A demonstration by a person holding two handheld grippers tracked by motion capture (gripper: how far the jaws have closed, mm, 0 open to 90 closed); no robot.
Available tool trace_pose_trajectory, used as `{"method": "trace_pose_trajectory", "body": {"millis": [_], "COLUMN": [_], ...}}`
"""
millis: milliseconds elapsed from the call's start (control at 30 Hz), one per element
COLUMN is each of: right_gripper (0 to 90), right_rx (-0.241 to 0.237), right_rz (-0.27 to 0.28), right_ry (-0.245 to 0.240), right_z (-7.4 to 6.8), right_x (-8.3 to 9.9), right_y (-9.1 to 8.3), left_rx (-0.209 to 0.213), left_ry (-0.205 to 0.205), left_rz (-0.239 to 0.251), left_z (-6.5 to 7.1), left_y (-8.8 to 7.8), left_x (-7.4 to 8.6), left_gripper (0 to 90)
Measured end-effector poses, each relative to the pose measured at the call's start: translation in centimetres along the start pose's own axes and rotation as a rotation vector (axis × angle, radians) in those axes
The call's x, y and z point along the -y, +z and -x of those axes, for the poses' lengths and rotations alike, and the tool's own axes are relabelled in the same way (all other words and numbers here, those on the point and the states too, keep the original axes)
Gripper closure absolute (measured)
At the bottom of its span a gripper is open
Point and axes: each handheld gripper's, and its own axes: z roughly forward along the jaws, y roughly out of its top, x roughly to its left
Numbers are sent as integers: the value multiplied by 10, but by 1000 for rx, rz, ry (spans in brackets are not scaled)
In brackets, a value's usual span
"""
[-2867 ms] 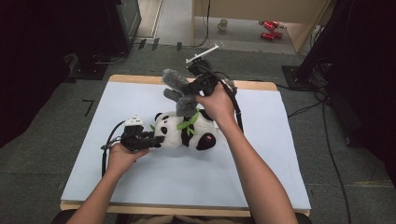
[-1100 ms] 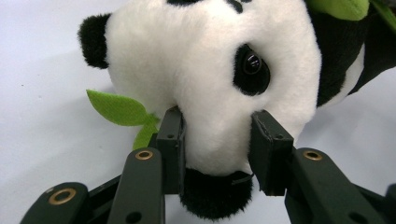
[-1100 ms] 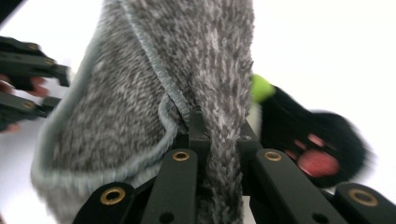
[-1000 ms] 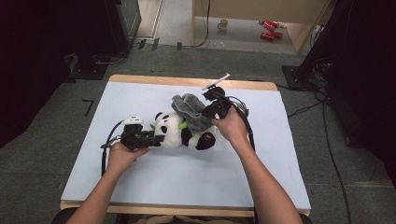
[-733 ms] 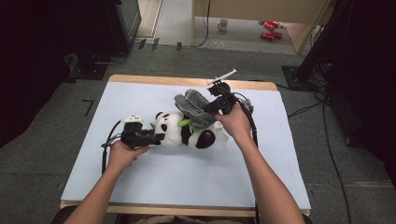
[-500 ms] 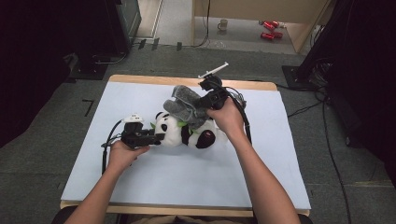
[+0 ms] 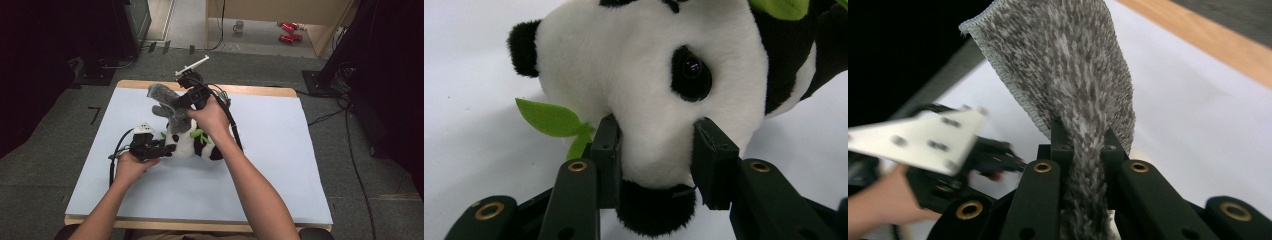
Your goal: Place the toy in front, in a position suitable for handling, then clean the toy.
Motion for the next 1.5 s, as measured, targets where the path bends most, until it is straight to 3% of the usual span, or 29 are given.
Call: {"method": "trace_pose_trajectory", "body": {"millis": [167, 300, 333, 400, 433, 600, 700, 867, 900, 967, 1133, 1300, 1500], "right_gripper": [841, 841, 840, 839, 839, 839, 840, 840, 840, 841, 840, 841, 841], "right_rx": [-28, -39, -21, -13, -19, 51, 63, 121, 125, 92, 88, 120, 155], "right_rz": [-43, -132, -150, -149, -136, -137, -142, -174, -174, -152, -124, -132, -151], "right_ry": [-4, 49, 47, 58, 73, 67, 80, 96, 89, 124, 121, 105, 134], "right_z": [-9, 5, 8, 14, 19, 30, 40, 58, 63, 70, 73, 75, 89], "right_x": [2, 19, 24, 31, 34, 42, 48, 60, 64, 71, 78, 82, 90], "right_y": [25, 56, 61, 64, 62, 47, 39, 23, 20, 13, -1, -13, -24], "left_rx": [0, -9, -13, -17, -18, -17, -14, -9, -6, -7, -6, 3, 9], "left_ry": [7, 7, 5, 5, 6, 13, 12, 0, 3, 15, 14, -5, -39], "left_rz": [17, 19, 17, 15, 16, 13, 9, 14, 17, 14, 8, 14, 18], "left_z": [0, 2, 3, 3, 3, 3, 3, 1, 1, 2, 1, -2, -3], "left_y": [-1, -1, -1, -1, -2, -1, -1, -1, -1, 0, 0, 1, 1], "left_x": [4, 6, 7, 7, 7, 7, 6, 6, 6, 5, 4, 5, 3], "left_gripper": [596, 590, 588, 584, 582, 584, 586, 588, 588, 589, 591, 593, 594]}}
